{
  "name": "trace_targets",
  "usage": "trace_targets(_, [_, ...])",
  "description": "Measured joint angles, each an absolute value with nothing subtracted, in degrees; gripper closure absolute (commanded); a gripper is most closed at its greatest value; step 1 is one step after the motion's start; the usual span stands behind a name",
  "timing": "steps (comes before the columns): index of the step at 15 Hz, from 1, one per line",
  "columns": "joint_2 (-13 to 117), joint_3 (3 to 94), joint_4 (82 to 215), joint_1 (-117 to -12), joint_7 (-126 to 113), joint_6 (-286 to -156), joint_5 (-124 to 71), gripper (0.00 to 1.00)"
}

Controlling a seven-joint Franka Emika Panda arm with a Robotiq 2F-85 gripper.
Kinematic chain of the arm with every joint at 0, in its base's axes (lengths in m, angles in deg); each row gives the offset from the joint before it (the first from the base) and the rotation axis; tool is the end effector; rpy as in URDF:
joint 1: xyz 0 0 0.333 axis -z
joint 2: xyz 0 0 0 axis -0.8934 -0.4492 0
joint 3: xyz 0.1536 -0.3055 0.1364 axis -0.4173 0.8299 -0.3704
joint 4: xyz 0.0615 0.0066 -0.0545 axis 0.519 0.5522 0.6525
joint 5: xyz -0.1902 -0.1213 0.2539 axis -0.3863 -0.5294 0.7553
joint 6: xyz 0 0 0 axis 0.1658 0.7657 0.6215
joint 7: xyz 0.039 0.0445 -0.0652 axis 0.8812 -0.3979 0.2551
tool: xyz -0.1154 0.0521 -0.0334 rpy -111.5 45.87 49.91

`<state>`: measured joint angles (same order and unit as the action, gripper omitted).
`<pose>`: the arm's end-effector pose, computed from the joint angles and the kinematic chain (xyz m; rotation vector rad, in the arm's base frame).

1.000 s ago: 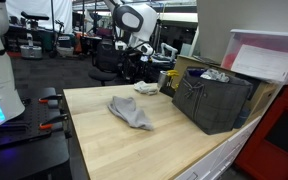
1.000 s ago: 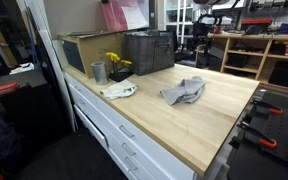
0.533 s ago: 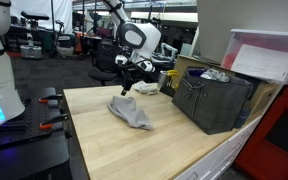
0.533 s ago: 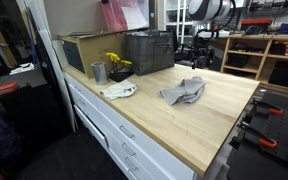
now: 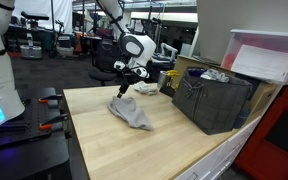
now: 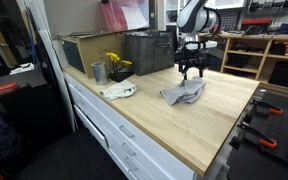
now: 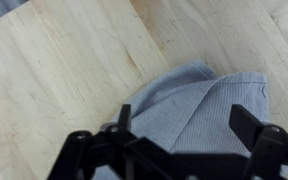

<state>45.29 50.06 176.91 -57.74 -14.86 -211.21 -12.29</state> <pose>0.5153 -0.0868 0.2714 -2.8832 0.8245 0.4956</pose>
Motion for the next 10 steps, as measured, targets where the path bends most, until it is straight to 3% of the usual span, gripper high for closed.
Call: trace_targets(10, [38.85, 46.23, 171.77, -61.13, -16.04, -211.17, -8.95, 0.00])
